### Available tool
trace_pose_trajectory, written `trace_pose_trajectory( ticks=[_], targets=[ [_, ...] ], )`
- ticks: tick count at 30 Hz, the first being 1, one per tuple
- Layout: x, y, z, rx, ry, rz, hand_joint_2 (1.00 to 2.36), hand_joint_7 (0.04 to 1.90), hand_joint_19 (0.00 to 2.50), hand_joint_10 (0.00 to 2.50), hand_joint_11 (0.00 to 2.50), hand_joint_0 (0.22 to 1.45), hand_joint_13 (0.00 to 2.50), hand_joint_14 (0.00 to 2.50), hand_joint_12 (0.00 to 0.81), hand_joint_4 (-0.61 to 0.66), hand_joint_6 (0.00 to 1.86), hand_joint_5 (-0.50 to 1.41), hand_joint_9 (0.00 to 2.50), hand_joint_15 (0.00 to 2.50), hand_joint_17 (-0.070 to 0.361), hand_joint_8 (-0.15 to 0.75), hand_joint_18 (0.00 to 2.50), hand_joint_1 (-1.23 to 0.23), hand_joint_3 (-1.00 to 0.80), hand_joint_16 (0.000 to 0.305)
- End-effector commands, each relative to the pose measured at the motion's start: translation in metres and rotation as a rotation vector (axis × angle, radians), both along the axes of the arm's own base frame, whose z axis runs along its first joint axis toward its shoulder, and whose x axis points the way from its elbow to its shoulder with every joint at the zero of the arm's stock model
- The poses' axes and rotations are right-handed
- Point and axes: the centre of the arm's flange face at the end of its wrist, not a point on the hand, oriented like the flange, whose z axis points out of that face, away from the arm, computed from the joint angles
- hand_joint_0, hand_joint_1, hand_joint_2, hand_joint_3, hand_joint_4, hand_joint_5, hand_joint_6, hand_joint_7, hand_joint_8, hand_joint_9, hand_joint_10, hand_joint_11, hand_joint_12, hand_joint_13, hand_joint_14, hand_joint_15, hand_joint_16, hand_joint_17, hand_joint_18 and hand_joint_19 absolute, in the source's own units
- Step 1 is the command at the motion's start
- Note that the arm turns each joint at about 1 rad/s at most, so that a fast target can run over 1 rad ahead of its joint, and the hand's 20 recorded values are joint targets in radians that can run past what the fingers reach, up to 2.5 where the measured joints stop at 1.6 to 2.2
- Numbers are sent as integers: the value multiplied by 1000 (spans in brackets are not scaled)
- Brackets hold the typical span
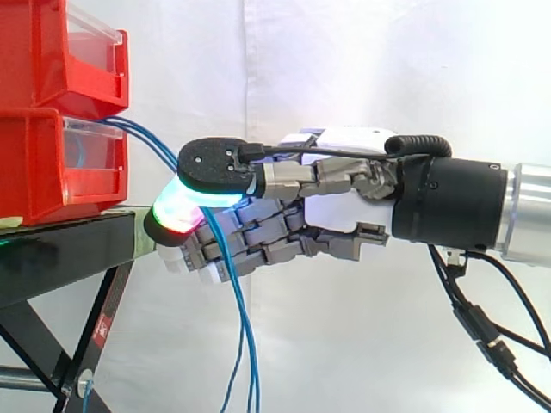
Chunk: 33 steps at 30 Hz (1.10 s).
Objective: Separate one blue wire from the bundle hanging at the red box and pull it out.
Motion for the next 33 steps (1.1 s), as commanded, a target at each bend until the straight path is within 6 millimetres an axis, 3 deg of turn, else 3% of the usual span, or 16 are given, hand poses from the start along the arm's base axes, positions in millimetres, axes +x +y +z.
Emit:
trace_pose_trajectory(
  ticks=[1, 11, 21, 33],
  targets=[
    [-1, 0, -2, 22, 12, 3, 1021, 1009, 232, 8, 304, 655, 884, 12, 317, 168, 798, -185, 743, 331, 99, 350, 461, -704, -239, 44],
    [0, 3, 1, 185, 46, 13, 1021, 1003, 214, 8, 311, 659, 1159, 17, 339, 175, 801, -189, 728, 503, 94, 347, 466, -694, -246, 42],
    [-2, 5, -2, 228, 84, 16, 1022, 1007, 224, 8, 307, 660, 1366, 21, 375, 178, 801, -191, 716, 760, 92, 346, 483, -688, -249, 41],
    [-2, 5, 6, 237, 70, 4, 1021, 1007, 234, 8, 342, 663, 1586, 19, 324, 183, 801, -193, 726, 1198, 92, 351, 503, -679, -258, 41]
  ],
)
